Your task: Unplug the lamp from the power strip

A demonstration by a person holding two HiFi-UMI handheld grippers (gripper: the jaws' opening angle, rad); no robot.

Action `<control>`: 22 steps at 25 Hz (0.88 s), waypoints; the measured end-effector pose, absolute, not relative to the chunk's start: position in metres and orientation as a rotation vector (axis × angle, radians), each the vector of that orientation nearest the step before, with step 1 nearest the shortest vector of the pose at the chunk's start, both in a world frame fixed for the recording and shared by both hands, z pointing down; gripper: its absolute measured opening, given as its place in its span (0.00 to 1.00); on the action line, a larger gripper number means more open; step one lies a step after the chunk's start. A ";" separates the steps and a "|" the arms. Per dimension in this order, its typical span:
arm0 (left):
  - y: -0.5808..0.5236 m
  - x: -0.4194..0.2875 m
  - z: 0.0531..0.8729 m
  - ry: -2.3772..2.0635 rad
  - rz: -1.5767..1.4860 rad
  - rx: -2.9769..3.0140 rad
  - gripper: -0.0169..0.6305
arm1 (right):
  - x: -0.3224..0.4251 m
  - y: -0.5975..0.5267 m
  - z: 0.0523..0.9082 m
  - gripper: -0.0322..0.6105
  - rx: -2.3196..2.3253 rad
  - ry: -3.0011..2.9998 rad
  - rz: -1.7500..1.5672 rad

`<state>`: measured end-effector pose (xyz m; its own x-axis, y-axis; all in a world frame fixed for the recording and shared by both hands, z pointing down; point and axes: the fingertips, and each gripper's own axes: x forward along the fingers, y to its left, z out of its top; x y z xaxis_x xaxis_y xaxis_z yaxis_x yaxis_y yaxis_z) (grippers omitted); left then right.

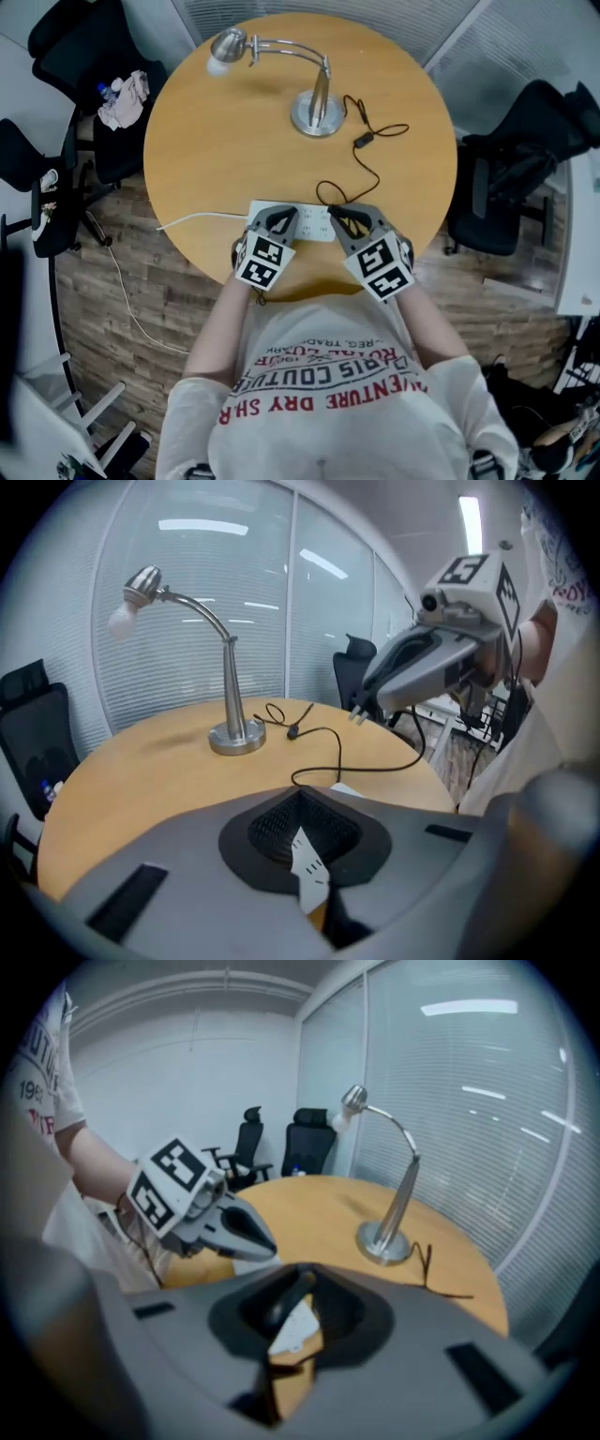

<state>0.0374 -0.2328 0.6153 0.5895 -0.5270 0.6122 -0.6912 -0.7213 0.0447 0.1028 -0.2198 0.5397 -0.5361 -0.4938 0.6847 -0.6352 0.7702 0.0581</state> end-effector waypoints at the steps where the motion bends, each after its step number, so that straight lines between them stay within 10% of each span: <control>1: -0.235 0.036 0.604 -1.030 0.790 2.549 0.07 | 0.102 -0.220 0.535 0.16 0.871 -2.276 0.260; 22: -0.221 -0.023 0.425 -1.228 0.122 2.756 0.07 | 0.096 -0.213 0.432 0.16 1.370 -2.630 0.051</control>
